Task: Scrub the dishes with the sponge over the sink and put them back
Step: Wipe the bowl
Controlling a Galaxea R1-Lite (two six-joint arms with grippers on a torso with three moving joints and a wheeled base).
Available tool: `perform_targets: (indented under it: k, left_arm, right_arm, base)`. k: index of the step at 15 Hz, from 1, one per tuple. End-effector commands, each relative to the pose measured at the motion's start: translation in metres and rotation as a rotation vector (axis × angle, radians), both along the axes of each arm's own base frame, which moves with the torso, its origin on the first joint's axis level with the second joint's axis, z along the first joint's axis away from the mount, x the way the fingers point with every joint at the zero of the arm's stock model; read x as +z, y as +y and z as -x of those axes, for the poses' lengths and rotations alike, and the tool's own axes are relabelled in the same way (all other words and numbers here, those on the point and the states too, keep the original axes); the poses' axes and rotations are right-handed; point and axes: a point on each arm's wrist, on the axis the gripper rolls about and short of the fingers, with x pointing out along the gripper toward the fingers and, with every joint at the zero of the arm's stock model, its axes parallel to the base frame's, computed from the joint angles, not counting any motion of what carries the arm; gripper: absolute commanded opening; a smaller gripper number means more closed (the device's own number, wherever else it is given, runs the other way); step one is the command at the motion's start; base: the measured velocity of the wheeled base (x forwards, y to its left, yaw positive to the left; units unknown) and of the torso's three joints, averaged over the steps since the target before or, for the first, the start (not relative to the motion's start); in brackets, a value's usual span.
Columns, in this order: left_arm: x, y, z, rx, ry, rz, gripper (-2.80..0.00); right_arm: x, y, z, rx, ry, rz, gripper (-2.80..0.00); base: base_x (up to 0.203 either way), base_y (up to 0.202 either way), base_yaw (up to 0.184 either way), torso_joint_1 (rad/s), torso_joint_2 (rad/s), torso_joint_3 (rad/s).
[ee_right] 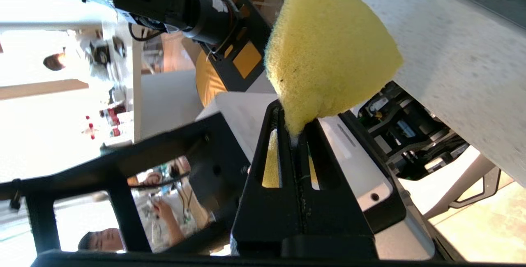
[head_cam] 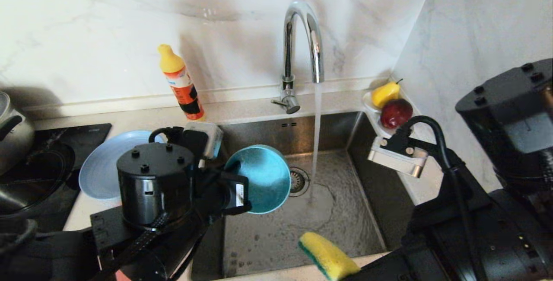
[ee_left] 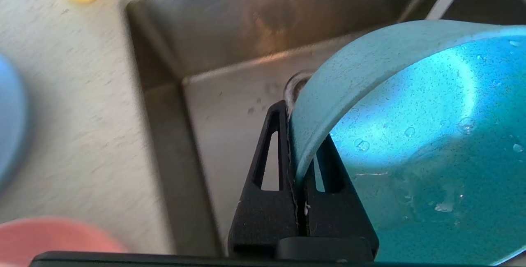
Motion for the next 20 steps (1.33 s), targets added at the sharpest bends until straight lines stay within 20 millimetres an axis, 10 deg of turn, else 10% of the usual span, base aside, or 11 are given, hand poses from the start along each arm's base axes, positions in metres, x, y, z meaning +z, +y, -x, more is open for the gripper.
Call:
perform_targets:
  k: [1,11,20]
  left_arm:
    - [-0.014,-0.011,-0.007,-0.008,-0.029,0.013,-2.80]
    - [-0.008,-0.024,-0.002,-0.062,-0.110,0.068,-2.80]
    - [-0.003,-0.026,0.001,-0.074,-0.123,0.080,-2.80]
  right_arm:
    - [-0.008,0.019,-0.009,0.020,0.029,0.032,-2.80]
    - [-0.002,0.054,-0.034,-0.035,0.089,0.062,-2.80]
    - [-0.003,0.045,-0.084,-0.191,0.075,0.054,-2.80]
  base:
    - [0.000,0.000,0.000,0.000,0.00,0.000]
    - [0.000,0.000,0.000,0.000,0.00,0.000]
    - [0.000,0.000,0.000,0.000,0.00,0.000]
